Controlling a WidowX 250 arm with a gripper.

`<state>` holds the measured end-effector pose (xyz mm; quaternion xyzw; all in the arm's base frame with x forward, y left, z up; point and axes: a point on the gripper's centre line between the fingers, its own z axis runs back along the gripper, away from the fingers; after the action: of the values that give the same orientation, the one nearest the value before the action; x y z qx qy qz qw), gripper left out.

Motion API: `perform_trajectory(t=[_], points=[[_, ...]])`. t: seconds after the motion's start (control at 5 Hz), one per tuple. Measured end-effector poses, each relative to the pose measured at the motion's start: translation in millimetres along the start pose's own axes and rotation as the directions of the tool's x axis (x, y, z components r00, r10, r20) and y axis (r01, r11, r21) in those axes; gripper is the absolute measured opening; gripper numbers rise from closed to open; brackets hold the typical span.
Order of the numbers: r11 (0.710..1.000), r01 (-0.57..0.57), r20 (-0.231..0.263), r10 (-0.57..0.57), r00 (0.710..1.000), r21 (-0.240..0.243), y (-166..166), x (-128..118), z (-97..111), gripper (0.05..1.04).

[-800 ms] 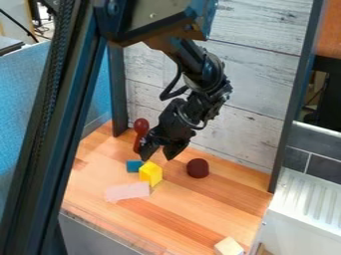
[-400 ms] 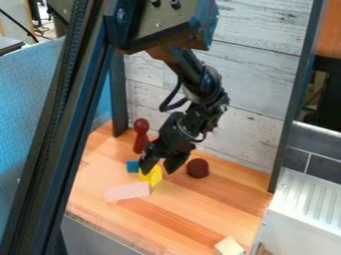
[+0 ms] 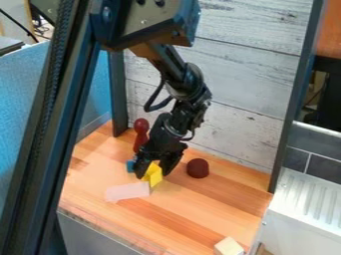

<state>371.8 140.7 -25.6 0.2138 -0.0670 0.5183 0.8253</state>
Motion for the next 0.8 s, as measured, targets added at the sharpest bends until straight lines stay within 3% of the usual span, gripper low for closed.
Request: perform_trajectory(t=[0.2,0.4,0.8], points=[[0.998,-0.060,-0.052,0.058,0.997,-0.028,1.8,15.6,3.6,1.001],[0.997,-0.069,-0.072,0.067,0.995,-0.021,2.4,16.8,1.9,1.001],[0.996,-0.086,-0.154,0.091,0.984,0.036,-2.4,14.4,-9.8,1.001]])
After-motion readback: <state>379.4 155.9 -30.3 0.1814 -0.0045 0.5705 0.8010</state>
